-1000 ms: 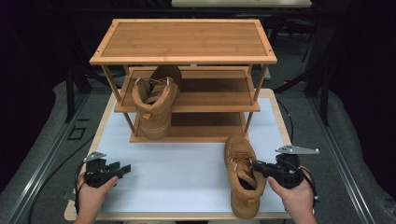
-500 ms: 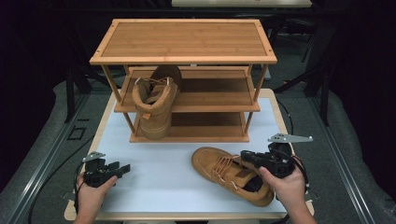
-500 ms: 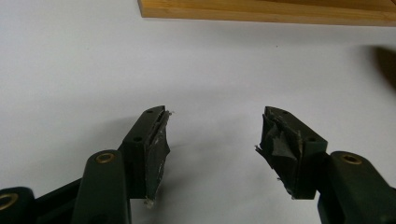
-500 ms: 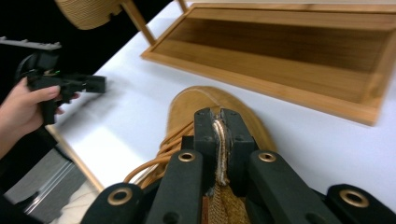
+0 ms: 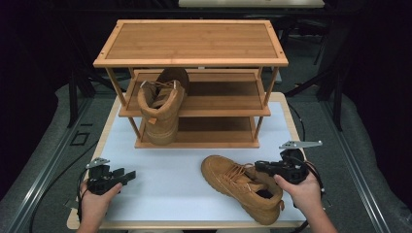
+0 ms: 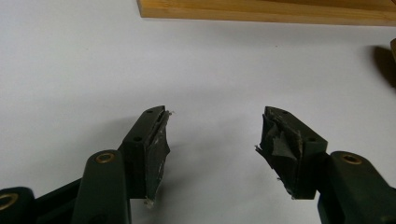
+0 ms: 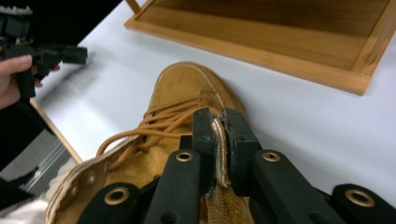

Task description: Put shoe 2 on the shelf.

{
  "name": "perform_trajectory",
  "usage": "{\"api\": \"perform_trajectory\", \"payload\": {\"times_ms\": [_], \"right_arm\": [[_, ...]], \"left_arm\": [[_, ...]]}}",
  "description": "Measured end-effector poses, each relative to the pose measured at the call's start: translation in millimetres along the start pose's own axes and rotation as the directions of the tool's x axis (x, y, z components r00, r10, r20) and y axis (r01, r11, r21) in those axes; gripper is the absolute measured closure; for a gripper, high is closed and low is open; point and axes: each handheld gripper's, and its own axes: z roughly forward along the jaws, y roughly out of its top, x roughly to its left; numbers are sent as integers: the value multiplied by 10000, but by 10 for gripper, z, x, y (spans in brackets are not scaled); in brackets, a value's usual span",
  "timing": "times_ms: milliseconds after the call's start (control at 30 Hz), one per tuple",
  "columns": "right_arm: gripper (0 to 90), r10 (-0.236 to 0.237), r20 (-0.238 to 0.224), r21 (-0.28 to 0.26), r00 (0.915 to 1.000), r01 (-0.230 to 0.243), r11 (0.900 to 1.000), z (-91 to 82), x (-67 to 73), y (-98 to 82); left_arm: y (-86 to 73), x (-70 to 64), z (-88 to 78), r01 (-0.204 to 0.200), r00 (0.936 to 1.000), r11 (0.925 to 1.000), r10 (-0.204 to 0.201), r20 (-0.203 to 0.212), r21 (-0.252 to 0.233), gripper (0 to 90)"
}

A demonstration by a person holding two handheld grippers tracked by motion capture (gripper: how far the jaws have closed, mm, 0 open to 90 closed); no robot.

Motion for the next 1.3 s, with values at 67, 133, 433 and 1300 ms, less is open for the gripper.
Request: {"api": "perform_trajectory", "payload": {"times_ms": [67, 133, 433, 1300], "right_arm": [[812, -319, -39, 436, 9995, 320, 9985, 15, 28, 46], [775, -767, 314, 1069, 9966, 729, 9916, 8, 80, 107], [681, -1695, 881, 3808, 9816, 1241, 9163, 8, 224, 353], [739, -2880, 1185, 6544, 9503, 1434, 7425, 163, 312, 485]], "left_arm": [[-2, -3, 2, 2, 10000, 10000, -2, -2, 12, 408], [-2, -3, 4, -14, 10000, 10000, 14, 2, 44, 408], [-3, 1, 5, 2, 10000, 9999, -2, 19, 112, 407], [-11, -14, 39, -20, 10000, 9997, 18, 77, 239, 407]]}}
